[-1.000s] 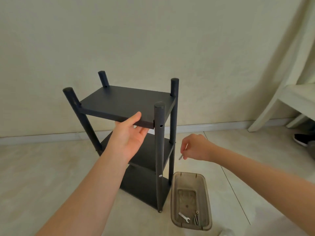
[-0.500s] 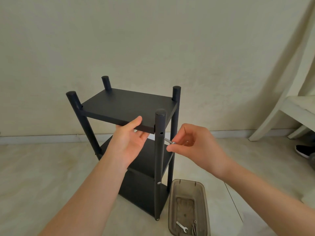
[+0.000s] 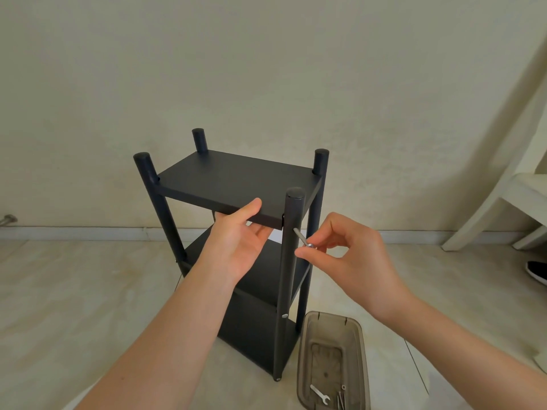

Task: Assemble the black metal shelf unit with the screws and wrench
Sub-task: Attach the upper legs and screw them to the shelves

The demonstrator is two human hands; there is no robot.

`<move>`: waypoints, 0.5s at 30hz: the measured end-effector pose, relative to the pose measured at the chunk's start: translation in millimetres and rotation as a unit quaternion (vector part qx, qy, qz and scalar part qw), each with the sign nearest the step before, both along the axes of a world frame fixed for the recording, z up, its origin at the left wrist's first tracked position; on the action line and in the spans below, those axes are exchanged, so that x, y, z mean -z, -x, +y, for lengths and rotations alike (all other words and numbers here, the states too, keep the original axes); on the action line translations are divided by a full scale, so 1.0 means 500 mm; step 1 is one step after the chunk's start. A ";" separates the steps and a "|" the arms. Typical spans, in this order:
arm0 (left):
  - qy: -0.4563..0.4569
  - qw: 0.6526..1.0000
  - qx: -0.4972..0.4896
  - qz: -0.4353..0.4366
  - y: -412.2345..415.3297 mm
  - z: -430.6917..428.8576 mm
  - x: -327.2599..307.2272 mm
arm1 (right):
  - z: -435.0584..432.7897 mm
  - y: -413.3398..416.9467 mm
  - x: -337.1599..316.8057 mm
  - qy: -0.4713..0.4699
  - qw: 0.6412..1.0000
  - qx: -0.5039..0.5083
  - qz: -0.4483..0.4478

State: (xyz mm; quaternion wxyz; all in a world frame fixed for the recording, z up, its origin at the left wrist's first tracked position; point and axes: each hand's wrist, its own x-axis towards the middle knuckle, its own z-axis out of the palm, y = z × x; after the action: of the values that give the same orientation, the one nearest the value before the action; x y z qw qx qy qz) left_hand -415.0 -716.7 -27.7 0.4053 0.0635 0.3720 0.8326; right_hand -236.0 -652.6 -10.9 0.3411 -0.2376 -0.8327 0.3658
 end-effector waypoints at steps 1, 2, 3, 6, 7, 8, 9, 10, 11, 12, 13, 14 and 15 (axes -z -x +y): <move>-0.001 1.000 -0.001 0.000 0.000 0.001 0.000 | 0.000 0.001 0.001 -0.002 1.000 0.003 0.004; -0.003 1.000 0.000 0.000 0.000 0.001 0.001 | -0.001 0.003 0.001 -0.004 1.000 0.005 0.005; -0.007 1.000 0.001 -0.001 0.001 0.001 0.001 | -0.001 0.004 0.002 -0.005 1.000 0.007 0.005; -0.015 1.000 0.005 -0.001 0.003 0.001 0.004 | -0.006 0.008 0.005 -0.007 1.000 0.012 0.006; -0.018 1.000 0.007 -0.001 0.005 0.001 0.005 | -0.007 0.009 0.006 -0.011 1.000 0.014 0.009; -0.023 1.000 0.009 -0.001 0.005 0.001 0.006 | -0.008 0.011 0.008 -0.017 1.000 0.017 0.013; -0.028 1.000 0.011 0.000 0.006 0.001 0.007 | -0.009 0.014 0.009 -0.022 0.999 0.021 0.017; -0.032 0.999 0.012 0.001 0.005 0.001 0.007 | -0.010 0.016 0.010 -0.023 0.999 0.025 0.019; -0.033 0.999 0.012 0.002 0.005 0.001 0.007 | -0.010 0.018 0.010 -0.018 0.999 0.028 0.021; -0.031 0.999 0.012 0.003 0.004 0.001 0.007 | -0.010 0.021 0.010 -0.013 0.999 0.030 0.024; -0.029 1.000 0.011 0.004 0.004 0.001 0.007 | -0.010 0.022 0.010 -0.011 0.999 0.031 0.028; -0.028 1.000 0.010 0.005 0.004 0.002 0.007 | -0.010 0.024 0.011 -0.009 0.999 0.030 0.033; -0.027 1.000 0.010 0.005 0.004 0.002 0.007 | -0.010 0.026 0.012 -0.007 0.999 0.030 0.037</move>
State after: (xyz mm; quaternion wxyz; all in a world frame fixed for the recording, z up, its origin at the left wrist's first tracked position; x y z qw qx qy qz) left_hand -417.1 -715.8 -31.2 0.4094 0.0825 0.3510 0.8381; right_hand -248.9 -657.5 -17.1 0.3840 -0.2464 -0.8147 0.3579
